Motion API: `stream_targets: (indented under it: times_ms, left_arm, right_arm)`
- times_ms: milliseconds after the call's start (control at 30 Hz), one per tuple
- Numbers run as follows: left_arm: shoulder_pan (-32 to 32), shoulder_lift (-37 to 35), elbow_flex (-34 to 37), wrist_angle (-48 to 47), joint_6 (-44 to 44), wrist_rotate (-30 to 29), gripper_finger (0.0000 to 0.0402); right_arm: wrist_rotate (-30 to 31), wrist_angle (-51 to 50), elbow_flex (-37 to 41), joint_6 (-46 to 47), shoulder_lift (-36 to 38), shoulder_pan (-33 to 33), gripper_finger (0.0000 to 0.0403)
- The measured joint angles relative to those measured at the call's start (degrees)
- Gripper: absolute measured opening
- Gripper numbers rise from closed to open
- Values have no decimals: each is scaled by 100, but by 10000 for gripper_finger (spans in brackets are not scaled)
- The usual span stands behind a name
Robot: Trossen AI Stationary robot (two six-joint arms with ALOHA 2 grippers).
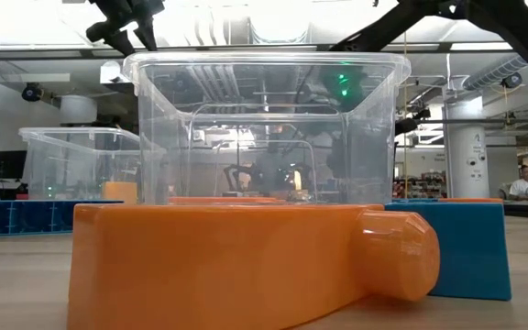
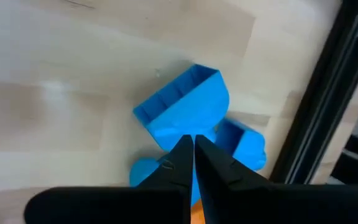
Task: Sort blocks
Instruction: Put the blue game piece into the bottom right transparent bin
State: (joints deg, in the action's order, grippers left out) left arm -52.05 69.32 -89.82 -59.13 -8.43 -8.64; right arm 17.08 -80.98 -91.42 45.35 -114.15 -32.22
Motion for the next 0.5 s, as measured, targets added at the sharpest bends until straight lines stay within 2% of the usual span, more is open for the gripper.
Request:
stream_targets:
  times_ms: [100, 500]
  left_arm:
    - [0, 0, 0, 6, 47, 0, 250]
    - [0, 2, 2, 389, 195, 2, 250]
  right_arm:
    - [260, 53, 86, 4, 0, 54, 9]
    - [573, 441, 699, 260, 0, 149, 9]
